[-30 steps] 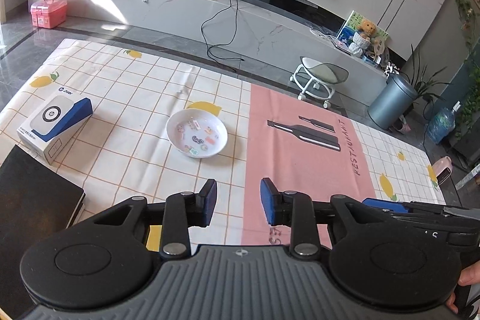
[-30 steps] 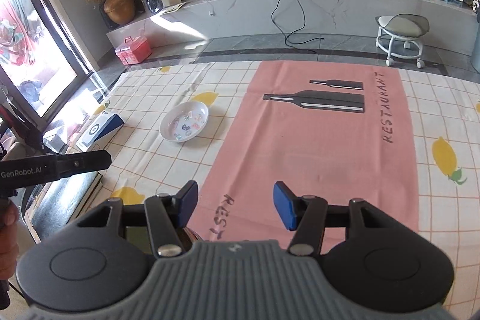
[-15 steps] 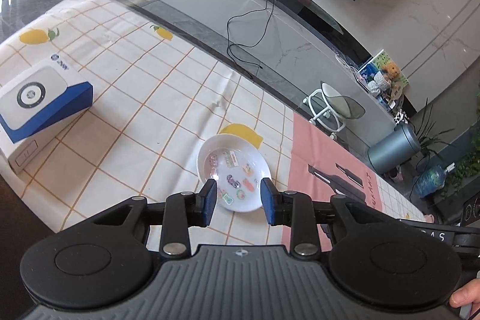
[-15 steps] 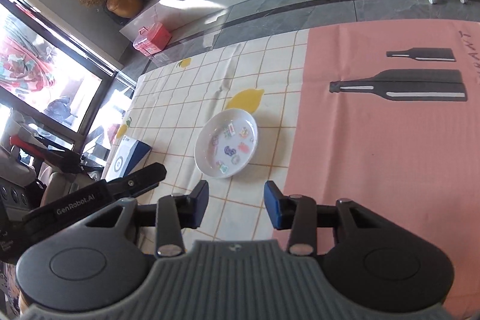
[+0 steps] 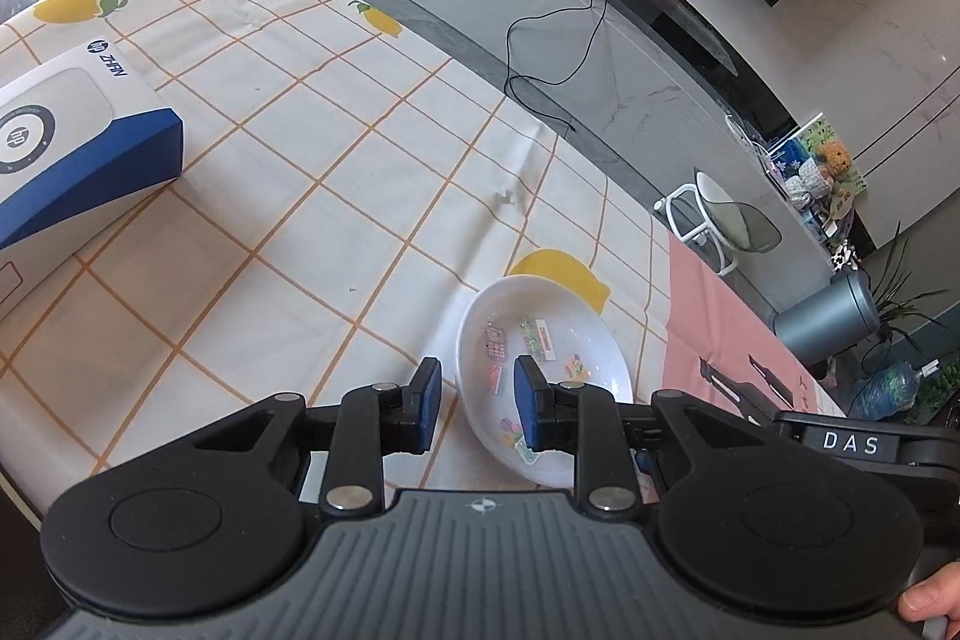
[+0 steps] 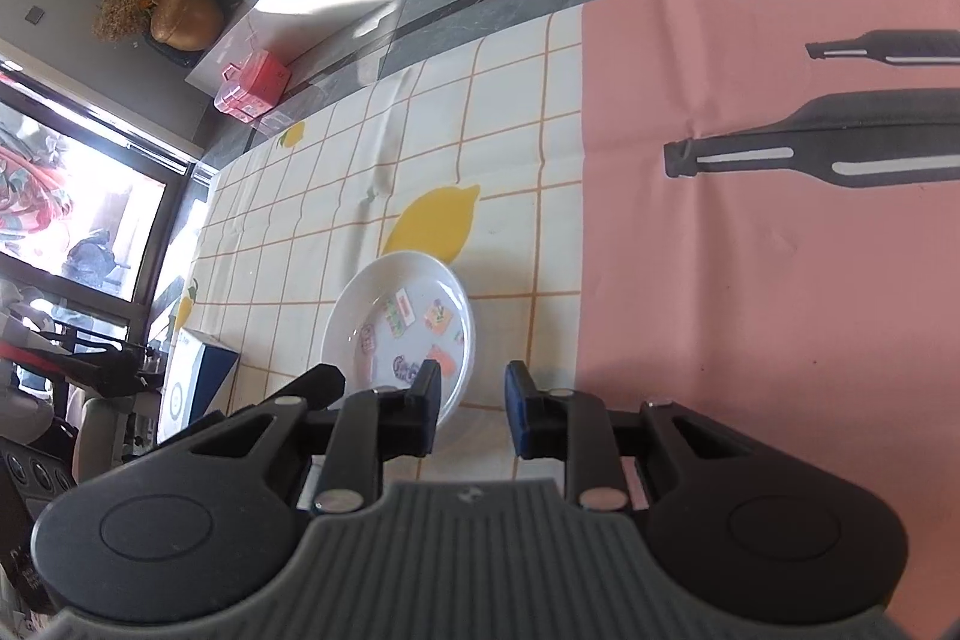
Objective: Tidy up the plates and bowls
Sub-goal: 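Move both grippers to the small white sticker bowl rim and close them, then lift the small white sticker bowl with both grippers, then carry the sticker bowl with both grippers over the fruit-painted plate, then lower the sticker bowl onto the painted plate with both grippers, then open both grippers and withdraw from the sticker bowl, then move both grippers to the rim of the blue-orange-green bowl stack and close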
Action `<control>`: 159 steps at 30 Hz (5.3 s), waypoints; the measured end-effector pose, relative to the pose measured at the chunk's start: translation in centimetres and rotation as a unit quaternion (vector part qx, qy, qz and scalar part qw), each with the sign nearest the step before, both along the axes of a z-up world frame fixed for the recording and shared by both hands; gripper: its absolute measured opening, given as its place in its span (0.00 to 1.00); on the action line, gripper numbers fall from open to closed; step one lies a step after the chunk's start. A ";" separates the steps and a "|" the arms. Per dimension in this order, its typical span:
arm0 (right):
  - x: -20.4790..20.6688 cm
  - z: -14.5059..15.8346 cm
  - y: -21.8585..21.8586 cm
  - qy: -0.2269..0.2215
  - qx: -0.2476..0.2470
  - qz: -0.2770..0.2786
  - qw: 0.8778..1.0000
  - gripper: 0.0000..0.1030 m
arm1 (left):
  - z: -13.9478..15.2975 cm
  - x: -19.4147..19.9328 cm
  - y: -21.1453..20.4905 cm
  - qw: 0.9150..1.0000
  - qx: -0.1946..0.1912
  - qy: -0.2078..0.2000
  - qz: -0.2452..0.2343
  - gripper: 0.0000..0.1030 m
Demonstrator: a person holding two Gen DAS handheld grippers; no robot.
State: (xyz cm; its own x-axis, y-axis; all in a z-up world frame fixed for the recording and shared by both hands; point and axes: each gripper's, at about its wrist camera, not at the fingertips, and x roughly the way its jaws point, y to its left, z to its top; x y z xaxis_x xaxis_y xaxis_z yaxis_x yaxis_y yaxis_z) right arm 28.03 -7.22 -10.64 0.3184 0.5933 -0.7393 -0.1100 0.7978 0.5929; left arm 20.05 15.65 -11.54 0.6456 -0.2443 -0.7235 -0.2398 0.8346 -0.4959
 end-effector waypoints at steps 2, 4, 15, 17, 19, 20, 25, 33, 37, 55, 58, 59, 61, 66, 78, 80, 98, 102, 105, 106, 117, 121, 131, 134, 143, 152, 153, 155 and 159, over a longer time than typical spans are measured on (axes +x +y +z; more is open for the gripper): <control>0.3 -0.5 0.0 0.016 0.011 -0.006 1.000 0.23 | -0.1 0.0 -0.1 1.000 0.012 0.003 0.000 0.22; 0.5 -0.8 0.1 0.021 0.017 -0.009 1.000 0.22 | -0.2 0.0 -0.1 1.000 0.020 0.004 0.001 0.17; 0.1 -1.4 0.7 0.019 0.025 -0.005 0.999 0.04 | 0.0 -0.1 -0.7 0.999 0.028 0.013 -0.007 0.05; -0.3 -1.2 0.6 0.017 0.024 -0.001 1.000 0.04 | 0.5 -0.6 -0.8 1.000 0.029 0.006 -0.009 0.05; -0.7 -0.9 0.2 0.017 0.031 -0.005 0.999 0.04 | 1.4 -1.3 -1.1 0.999 0.031 -0.001 -0.008 0.05; -0.9 -0.7 0.0 0.017 0.033 -0.005 0.999 0.03 | 1.8 -1.6 -1.2 1.000 0.030 -0.006 -0.007 0.04; -2.0 1.2 -1.3 0.003 0.039 -0.010 0.999 0.02 | 4.5 -2.7 -2.4 0.999 0.027 -0.021 -0.007 0.04; -5.5 6.2 -5.4 -0.035 0.067 -0.023 0.997 0.01 | 9.3 -5.8 -5.7 0.999 0.022 -0.043 -0.021 0.04; -8.7 7.8 -8.7 -0.050 0.082 -0.037 0.995 0.01 | 11.0 -8.0 -8.3 0.998 0.023 -0.040 -0.038 0.04; -23.9 8.8 -25.5 -0.091 0.102 -0.136 0.981 0.00 | 12.7 -17.4 -21.8 0.986 -0.006 -0.059 -0.154 0.03; -26.2 7.6 -28.2 -0.086 0.104 -0.169 0.976 0.00 | 10.9 -18.4 -23.7 0.984 -0.029 -0.042 -0.172 0.03; -26.8 7.1 -29.0 -0.083 0.107 -0.180 0.974 0.00 | 10.1 -18.6 -24.2 0.983 -0.034 -0.035 -0.176 0.03; -28.2 5.8 -30.7 -0.069 0.116 -0.201 0.970 0.00 | 8.6 -18.9 -25.1 0.982 -0.042 -0.017 -0.183 0.03; -30.7 2.9 -32.9 -0.043 0.107 -0.234 0.965 0.00 | 5.8 -19.3 -26.3 0.980 -0.060 0.023 -0.188 0.03; -31.0 0.0 -32.4 -0.034 0.069 -0.243 0.967 0.01 | 2.2 -19.2 -26.5 0.981 -0.057 0.066 -0.171 0.03; -30.8 -0.2 -32.2 -0.034 0.061 -0.240 0.968 0.01 | 1.9 -19.1 -26.4 0.982 -0.057 0.070 -0.169 0.03; -29.5 -1.1 -30.9 -0.029 0.020 -0.233 0.972 0.01 | 1.0 -18.3 -26.8 0.980 -0.039 0.102 -0.164 0.06; -29.4 -1.2 -30.7 -0.033 0.018 -0.233 0.972 0.02 | 1.0 -18.2 -26.9 0.981 -0.038 0.098 -0.162 0.07; -29.3 -1.2 -30.6 -0.038 0.015 -0.233 0.972 0.04 | 1.1 -18.2 -27.0 0.981 -0.034 0.098 -0.164 0.09; -29.4 -1.1 -30.5 -0.042 0.010 -0.233 0.971 0.05 | 1.1 -18.2 -27.0 0.981 -0.032 0.097 -0.164 0.11; -30.5 1.2 -30.0 -0.096 -0.022 -0.217 0.971 0.34 | 3.7 -19.6 -27.5 0.982 0.023 0.051 -0.180 0.44; -31.0 2.3 -29.5 -0.114 -0.034 -0.207 0.971 0.38 | 5.4 -20.4 -27.4 0.981 0.040 0.027 -0.191 0.47; -32.3 5.2 -26.2 -0.152 -0.039 -0.164 0.974 0.55 | 10.8 -22.7 -24.5 0.974 0.055 -0.052 -0.212 0.64; -32.3 5.8 -24.8 -0.153 -0.033 -0.147 0.977 0.67 | 12.3 -23.1 -22.3 0.975 0.060 -0.073 -0.199 0.74; -31.6 6.4 -20.0 -0.138 -0.030 -0.100 0.985 0.76 | 14.2 -23.1 -14.9 0.987 0.071 -0.072 -0.126 0.83; -29.5 4.7 -15.7 -0.087 -0.022 -0.081 0.993 0.82 | 10.8 -21.9 -8.8 0.997 0.046 -0.032 -0.051 0.85; -29.2 4.4 -15.3 -0.080 -0.020 -0.081 0.993 0.82 | 10.1 -21.8 -8.5 0.998 0.039 -0.027 -0.049 0.85; -28.7 3.9 -14.6 -0.066 -0.012 -0.081 0.994 0.82 | 8.8 -21.5 -8.0 0.999 0.022 -0.018 -0.043 0.84; -27.2 2.5 -13.5 -0.032 -0.002 -0.090 0.995 0.82 | 6.5 -21.2 -7.7 0.999 -0.006 -0.003 -0.034 0.84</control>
State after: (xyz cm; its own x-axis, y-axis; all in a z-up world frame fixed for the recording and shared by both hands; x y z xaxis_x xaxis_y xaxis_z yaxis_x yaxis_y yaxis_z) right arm 0.78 -20.68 -8.16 0.4649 0.5198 -0.7167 -0.0023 0.8102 0.5861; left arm -1.11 7.92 -5.04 0.6319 -0.2969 -0.7159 -0.1788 0.8430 -0.5074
